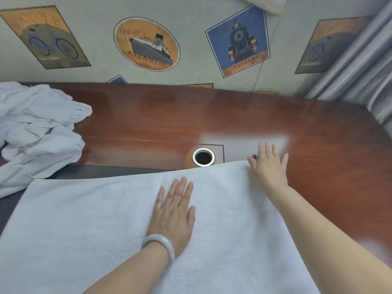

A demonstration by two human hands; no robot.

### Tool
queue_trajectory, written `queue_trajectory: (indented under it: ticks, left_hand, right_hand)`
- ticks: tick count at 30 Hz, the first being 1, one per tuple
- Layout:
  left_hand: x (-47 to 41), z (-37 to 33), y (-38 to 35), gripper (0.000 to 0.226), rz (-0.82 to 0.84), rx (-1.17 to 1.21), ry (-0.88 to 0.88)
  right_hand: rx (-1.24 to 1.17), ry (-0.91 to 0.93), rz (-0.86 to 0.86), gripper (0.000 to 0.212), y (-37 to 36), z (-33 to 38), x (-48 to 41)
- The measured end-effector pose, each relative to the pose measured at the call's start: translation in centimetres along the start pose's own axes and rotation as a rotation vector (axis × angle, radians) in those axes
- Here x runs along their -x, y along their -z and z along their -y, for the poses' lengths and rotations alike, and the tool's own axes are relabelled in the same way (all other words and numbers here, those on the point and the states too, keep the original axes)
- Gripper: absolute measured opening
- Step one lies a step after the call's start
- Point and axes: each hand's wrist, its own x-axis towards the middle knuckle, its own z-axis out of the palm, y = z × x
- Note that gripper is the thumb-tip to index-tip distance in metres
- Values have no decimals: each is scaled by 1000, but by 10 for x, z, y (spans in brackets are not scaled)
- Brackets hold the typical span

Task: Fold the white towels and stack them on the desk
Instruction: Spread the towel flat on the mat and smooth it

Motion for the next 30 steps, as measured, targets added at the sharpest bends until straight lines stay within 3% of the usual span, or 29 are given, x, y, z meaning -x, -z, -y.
queue_trajectory:
  ticks: [1, 3, 5, 6, 10, 12, 15, 18, 19, 23, 25, 28, 30]
  left_hand:
    - [0, 0, 0, 60, 0, -1, -2]
    - [0, 0, 0, 60, -10, -1, -4]
    - [0, 0, 0, 60, -12, -5, -10]
    - [0, 0, 0, 60, -10, -10, -12]
    - [1, -1, 0, 60, -6, -32, -7]
    - [1, -1, 1, 61, -5, -40, -5]
    - [0, -2, 2, 61, 3, -30, -5]
    - [1, -2, 3, 62, 12, -38, -4]
    - [1, -1, 4, 63, 23, -39, -3]
    - [2, -3, 6, 65, 41, -13, 0]
    - [1, -3, 8, 65, 44, -5, 3]
    - [4, -6, 10, 61, 81, -23, 13]
    - [0, -8, 16, 60, 160, -59, 39]
  right_hand:
    - [-24, 19, -61, 61, 4, 9, 11]
    - [-85, 236, -138, 61, -2, 28, 59]
    - [-63, 476, -36, 63, -19, 32, 116]
    - [-26, 485, 21, 64, -25, 22, 130]
    - [4, -14, -5, 77, -25, -56, 127]
    - [13, -163, -53, 83, -12, -77, 129]
    - [-51, 27, -146, 70, -9, -42, 166]
    - [-52, 356, -68, 62, -29, -9, 222]
    - [-49, 350, -44, 62, -32, -15, 230]
    - [-35, -27, -51, 65, -34, -80, 236]
    - [-18, -127, -47, 69, -30, -92, 238]
    - [5, -116, -102, 68, -19, -63, 238]
    - [-36, 23, -129, 66, -17, -32, 240]
